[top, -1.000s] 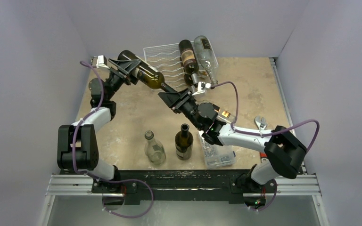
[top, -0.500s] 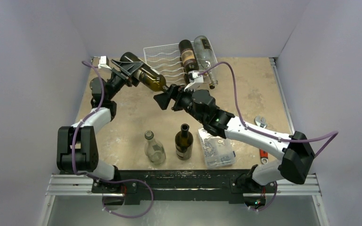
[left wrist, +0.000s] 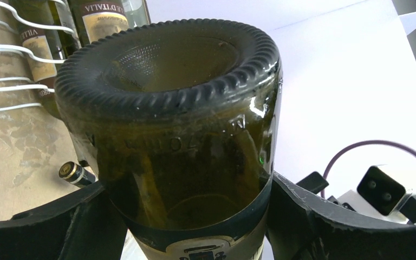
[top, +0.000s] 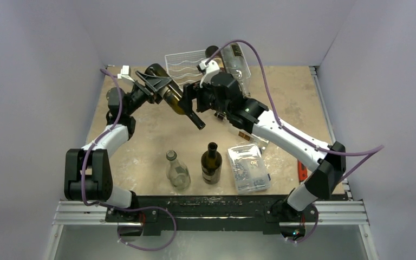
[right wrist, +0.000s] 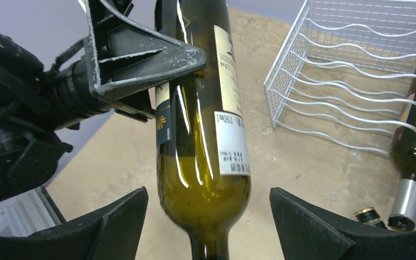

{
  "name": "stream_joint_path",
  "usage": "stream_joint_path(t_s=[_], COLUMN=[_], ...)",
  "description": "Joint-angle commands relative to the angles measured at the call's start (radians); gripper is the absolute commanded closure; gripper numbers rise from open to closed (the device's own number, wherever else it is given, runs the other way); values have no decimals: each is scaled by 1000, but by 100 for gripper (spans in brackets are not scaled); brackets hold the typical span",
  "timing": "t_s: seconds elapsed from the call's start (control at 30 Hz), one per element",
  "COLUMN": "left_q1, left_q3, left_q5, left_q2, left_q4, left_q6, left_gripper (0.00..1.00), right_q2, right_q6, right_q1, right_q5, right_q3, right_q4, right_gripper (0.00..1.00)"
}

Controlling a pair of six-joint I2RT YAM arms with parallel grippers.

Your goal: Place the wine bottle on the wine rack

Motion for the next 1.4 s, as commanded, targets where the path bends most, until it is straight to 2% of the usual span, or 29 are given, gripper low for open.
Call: stream_joint_path(t_s=[0.0, 0.07, 0.23, 0.37, 0.7, 0.73, 0.9, 0.93, 1.0, 1.03, 1.1, 1.2, 1.27, 1.37], left_q1=[-17, -17, -17, -19, -24, -26, -32, -32, -30, -30, -27, -19, -19, -18], left_q3=[73, 75, 76, 77, 91, 94, 116, 123, 141, 153, 177, 177, 182, 232], left_q5=[6, 8, 8, 12, 19, 23, 34, 39, 51, 59, 68, 79, 79, 94], left_q2=[-63, -63, -61, -62, -58, -57, -58, -57, -55, -54, -50, -48, -61, -69], left_q4=[78, 74, 67, 69, 28, 29, -39, -56, -107, -144, -223, -223, -281, -417], left_q6=[13, 17, 17, 15, 35, 33, 69, 71, 92, 117, 161, 159, 188, 249], left_gripper=[100, 100, 100, 100, 100, 100, 100, 100, 100, 97, 77, 53, 37, 26], right_q2=[87, 123, 152, 155, 186, 188, 185, 179, 150, 130, 97, 84, 77, 57], right_q6=[-138, -173, -195, -207, -193, -196, -173, -166, -138, -120, -78, -50, -28, 2], right_q1=[-1, 1, 1, 4, 6, 7, 6, 6, 5, 5, 3, 2, -1, -10], right_q5=[-62, -72, -79, -85, -89, -90, -91, -85, -73, -78, -84, -66, -46, -43], right_q3=[153, 191, 198, 178, 164, 163, 134, 128, 72, 37, -4, -14, -21, -35], right_q4=[-235, -286, -324, -289, -222, -214, -145, -127, -52, -1, 73, 104, 120, 139], right_gripper=[16, 19, 18, 20, 32, 39, 92, 100, 100, 100, 100, 100, 100, 100])
